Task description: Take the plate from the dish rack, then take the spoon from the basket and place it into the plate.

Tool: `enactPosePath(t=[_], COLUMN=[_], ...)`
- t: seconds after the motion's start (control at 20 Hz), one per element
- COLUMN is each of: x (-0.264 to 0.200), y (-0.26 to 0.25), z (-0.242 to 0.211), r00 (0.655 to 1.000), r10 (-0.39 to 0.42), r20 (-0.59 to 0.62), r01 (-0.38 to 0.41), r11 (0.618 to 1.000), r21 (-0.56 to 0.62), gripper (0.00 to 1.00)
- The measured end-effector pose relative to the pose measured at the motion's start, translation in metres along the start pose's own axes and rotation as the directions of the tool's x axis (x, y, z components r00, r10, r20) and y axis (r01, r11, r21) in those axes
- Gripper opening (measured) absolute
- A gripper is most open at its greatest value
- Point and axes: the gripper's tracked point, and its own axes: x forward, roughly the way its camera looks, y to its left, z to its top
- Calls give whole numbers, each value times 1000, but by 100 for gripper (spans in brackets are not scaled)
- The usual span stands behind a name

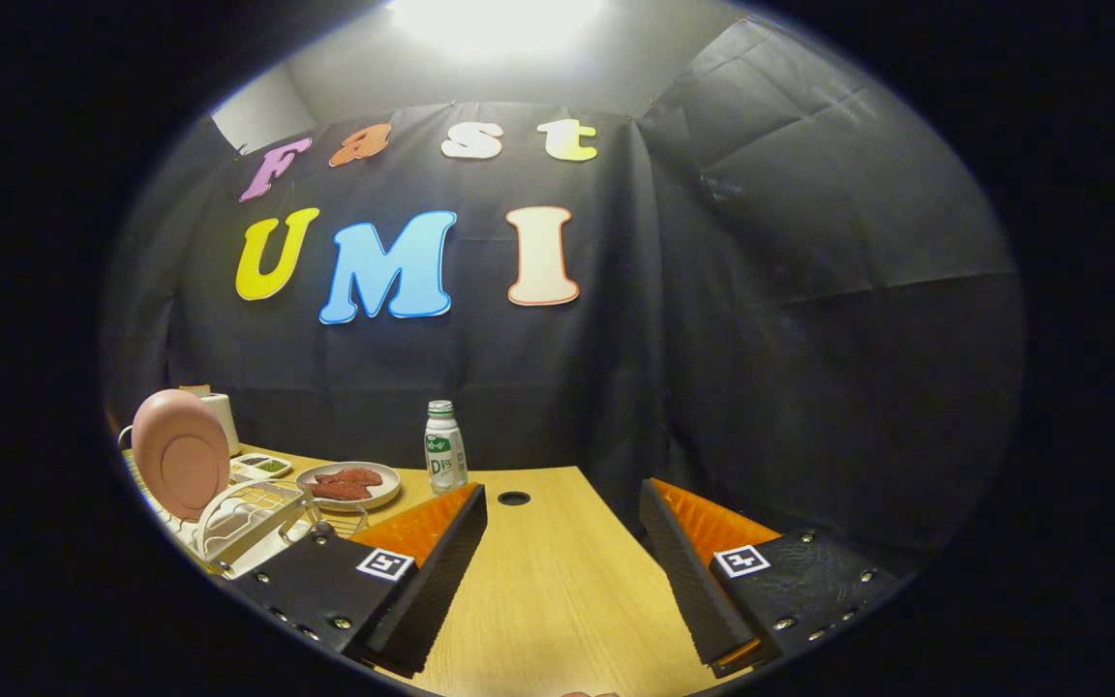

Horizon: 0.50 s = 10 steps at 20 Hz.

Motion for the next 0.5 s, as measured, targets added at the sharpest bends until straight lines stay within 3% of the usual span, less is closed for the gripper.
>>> enactPosePath(t=[0.25, 0.5], x=[-53, -95], y=[4, 60], z=[61, 104], r00=[1000, 998], r10=[-4, 58], r20=[13, 3], r01=[4, -58], r11=[999, 998], r21=[-33, 1], gripper=[97, 97])
